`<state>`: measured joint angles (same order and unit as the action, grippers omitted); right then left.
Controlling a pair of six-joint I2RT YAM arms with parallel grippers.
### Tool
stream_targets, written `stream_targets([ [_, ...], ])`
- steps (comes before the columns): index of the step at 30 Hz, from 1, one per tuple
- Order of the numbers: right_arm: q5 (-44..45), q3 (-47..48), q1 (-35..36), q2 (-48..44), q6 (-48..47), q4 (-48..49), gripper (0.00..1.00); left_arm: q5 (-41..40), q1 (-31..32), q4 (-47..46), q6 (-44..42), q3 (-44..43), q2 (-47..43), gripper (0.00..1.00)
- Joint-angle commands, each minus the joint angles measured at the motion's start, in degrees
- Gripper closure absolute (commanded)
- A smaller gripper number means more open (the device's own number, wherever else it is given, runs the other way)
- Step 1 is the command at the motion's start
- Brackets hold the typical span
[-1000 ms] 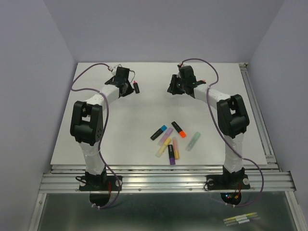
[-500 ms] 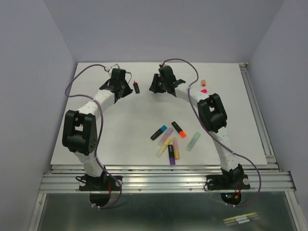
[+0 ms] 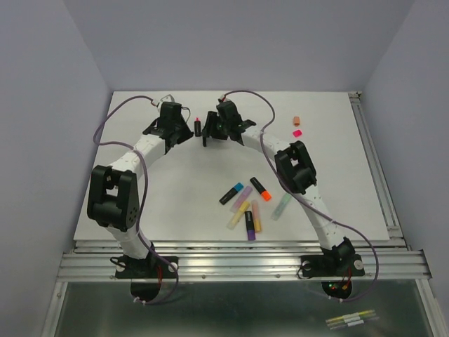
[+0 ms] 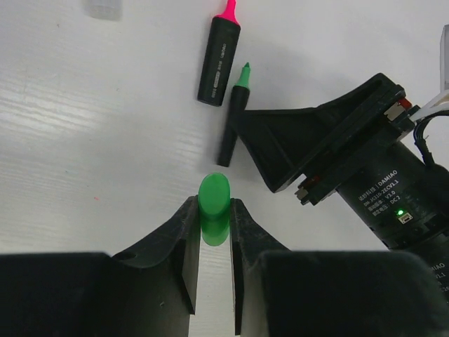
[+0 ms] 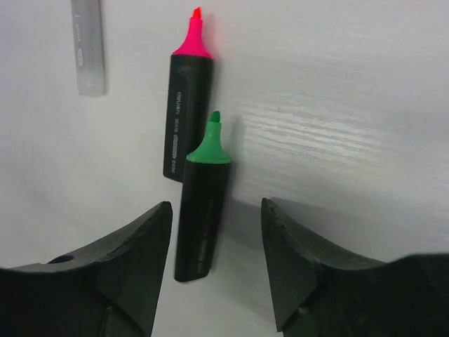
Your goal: Open the pen caps
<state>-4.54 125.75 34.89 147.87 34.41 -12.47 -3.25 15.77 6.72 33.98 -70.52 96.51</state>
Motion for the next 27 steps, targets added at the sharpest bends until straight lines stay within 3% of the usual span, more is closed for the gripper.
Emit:
stream_targets([
  [1,-0.91,3.45,0.53,-0.48,0.66,-0.71,0.35,0.52,0.14,-2.15,0.12,0.91,-3.70,1.00],
  [2,-0.65,3.18,0.53,-1.00,0.05,-1.32,0.26,0.96,0.23,-2.32,0.12,0.91,-3.70,1.00],
  [7,3.39,-0.33,0.00,-8.29,-1.63,-1.77,0.01,2.80,0.23,-3.12,0.12,-0.14,-3.35,1.00],
  [11,4.01,-5.85,-3.33,-16.53,0.56,-2.82,0.00,2.89,1.10,-3.29,0.12,-2.33,-2.64,1.00],
  [15,4.18,-22.59,-8.34,-28.12,2.67,0.50,0.00,4.72,3.30,-3.29,-0.75,-6.46,0.94,1.00],
  [19,10.06,-38.36,-16.49,-40.01,5.22,1.57,0.00,6.49,6.99,-2.33,-2.86,-15.41,8.24,1.00],
  [23,12.97,-49.01,-24.50,-48.19,7.86,-1.58,0.00,9.29,10.67,1.36,-3.83,-31.29,21.31,1.00],
  [27,16.75,-55.78,-25.93,-54.35,5.75,-0.81,0.00,12.56,13.76,4.09,-3.83,-45.11,31.62,1.00],
])
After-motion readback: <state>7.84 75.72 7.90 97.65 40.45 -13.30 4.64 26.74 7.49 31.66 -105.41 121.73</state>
